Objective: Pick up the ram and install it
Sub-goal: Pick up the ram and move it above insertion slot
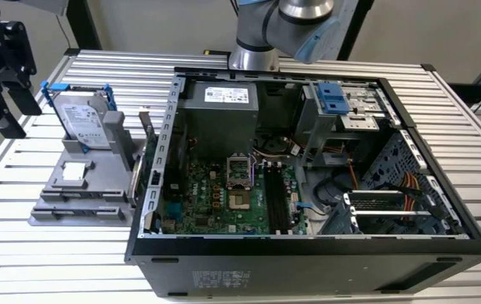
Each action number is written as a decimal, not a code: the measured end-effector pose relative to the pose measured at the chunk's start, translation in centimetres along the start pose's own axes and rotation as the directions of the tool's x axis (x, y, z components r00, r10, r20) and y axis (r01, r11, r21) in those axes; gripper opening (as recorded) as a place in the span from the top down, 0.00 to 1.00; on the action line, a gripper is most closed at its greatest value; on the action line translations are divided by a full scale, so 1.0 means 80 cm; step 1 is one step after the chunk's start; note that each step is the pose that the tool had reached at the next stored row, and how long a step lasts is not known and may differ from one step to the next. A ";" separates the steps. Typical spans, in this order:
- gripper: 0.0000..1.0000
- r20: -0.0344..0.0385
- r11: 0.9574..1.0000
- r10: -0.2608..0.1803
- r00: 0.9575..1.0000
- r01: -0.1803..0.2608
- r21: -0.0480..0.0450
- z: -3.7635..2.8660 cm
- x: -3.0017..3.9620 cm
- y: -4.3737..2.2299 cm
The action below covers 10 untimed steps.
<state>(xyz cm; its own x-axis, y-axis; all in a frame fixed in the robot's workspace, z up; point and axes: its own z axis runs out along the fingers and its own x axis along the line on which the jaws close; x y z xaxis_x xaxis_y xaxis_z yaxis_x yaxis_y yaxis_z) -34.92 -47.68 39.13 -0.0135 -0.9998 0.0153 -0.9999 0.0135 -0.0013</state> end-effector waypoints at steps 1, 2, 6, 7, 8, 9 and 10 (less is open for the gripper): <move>0.00 0.000 1.000 -0.009 1.000 0.009 0.000 0.0000 0.0000 0.0000; 0.00 0.000 1.000 -0.018 1.000 0.018 0.000 0.0000 0.0000 0.0000; 0.00 0.000 0.999 -0.036 0.999 0.036 0.001 0.0000 0.0000 0.0000; 0.00 0.000 0.999 -0.036 0.999 0.036 0.001 0.0000 0.0000 0.0000; 0.00 0.000 0.999 -0.036 0.999 0.036 0.001 0.0000 0.0000 0.0000; 0.00 0.000 0.999 -0.036 0.999 0.036 0.001 0.0000 0.0000 0.0000; 0.00 0.000 0.999 -0.036 0.999 0.036 0.000 0.0001 0.0000 0.0000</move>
<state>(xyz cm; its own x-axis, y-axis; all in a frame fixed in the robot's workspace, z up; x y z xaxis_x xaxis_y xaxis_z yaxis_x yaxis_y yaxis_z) -34.92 -47.68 39.12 0.0222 -0.9996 0.0156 -0.9998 -0.0222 -0.0011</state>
